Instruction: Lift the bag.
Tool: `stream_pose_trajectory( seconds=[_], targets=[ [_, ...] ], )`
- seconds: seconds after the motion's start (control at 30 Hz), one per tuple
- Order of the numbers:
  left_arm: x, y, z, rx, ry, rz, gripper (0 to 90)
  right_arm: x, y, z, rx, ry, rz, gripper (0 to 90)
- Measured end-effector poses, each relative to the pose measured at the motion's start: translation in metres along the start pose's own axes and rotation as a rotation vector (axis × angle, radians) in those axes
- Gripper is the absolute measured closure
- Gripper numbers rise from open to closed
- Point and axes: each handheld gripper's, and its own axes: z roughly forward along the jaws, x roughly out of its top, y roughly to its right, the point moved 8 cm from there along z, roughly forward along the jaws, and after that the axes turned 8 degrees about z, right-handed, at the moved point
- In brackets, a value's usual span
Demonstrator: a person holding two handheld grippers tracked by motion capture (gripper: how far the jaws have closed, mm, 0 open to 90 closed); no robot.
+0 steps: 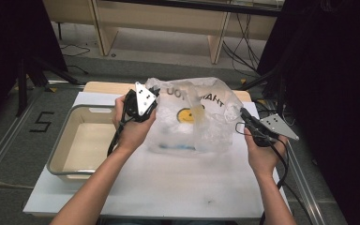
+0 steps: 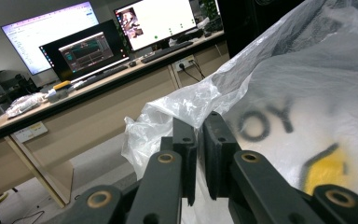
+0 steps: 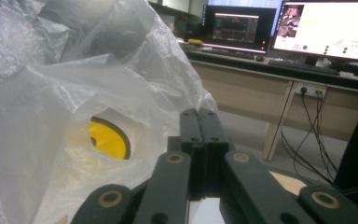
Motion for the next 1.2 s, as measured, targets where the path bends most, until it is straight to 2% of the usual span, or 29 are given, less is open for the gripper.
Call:
stream_pose_trajectory(
  seconds=[0.23, 0.53, 0.67, 0.93, 1.2],
  targets=[
    [-0.006, 0.001, 0.007, -0.009, -0.025, 0.007, 81.5, -0.007, -0.003, 0.009, 0.005, -0.028, -0.007, 90.0],
    [-0.015, 0.001, 0.015, -0.017, -0.057, -0.010, 76.5, -0.012, -0.004, 0.016, 0.006, -0.055, -0.007, 90.0],
    [-0.015, 0.002, 0.015, -0.020, -0.058, -0.012, 73.6, -0.014, -0.003, 0.017, 0.005, -0.061, -0.005, 90.0],
    [-0.012, 0.004, 0.013, -0.021, -0.047, -0.019, 62.3, -0.018, -0.005, 0.017, 0.015, -0.069, 0.001, 90.0],
    [-0.004, 0.002, 0.004, -0.017, -0.014, -0.050, 52.0, -0.013, -0.005, 0.012, 0.032, -0.044, 0.012, 89.8]
  ],
)
